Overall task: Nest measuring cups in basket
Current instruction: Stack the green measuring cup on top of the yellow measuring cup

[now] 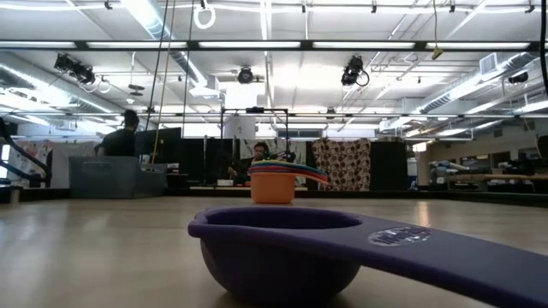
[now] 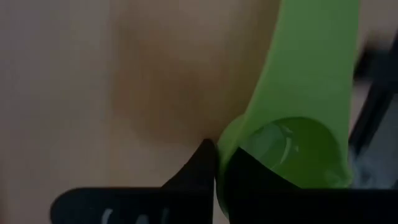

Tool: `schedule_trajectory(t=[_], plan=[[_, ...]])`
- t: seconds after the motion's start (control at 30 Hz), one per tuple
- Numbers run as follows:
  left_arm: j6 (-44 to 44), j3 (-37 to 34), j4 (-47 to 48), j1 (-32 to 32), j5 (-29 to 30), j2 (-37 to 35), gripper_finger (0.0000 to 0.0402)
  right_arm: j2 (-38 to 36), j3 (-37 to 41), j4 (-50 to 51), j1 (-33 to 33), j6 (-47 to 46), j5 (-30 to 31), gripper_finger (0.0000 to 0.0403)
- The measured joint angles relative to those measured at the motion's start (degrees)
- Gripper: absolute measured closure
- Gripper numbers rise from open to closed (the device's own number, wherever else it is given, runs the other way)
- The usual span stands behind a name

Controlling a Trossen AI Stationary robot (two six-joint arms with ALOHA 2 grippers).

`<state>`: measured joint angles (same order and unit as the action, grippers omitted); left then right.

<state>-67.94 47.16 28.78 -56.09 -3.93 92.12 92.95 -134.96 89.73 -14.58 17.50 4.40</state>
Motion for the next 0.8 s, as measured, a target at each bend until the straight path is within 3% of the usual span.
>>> schedule_trajectory(t=[0.2, 0.4, 0.8], plan=[[2.2, 0.0, 3.1, 10.3, -0.1, -4.8, 0.0387, 0.0, 0.0, 0.3, -0.2, 0.5, 0.5, 0.0309], [7.0, 1.9, 6.5, 26.4, 0.0, -12.1, 0.0387, 0.0, 0.0, 0.3, -0.2, 2.0, 1.5, 0.0309], [40.6, 28.2, 29.2, 60.5, 1.2, -11.2, 0.0387, 0.0, 0.0, 0.2, -2.9, 6.3, 5.1, 0.0309]])
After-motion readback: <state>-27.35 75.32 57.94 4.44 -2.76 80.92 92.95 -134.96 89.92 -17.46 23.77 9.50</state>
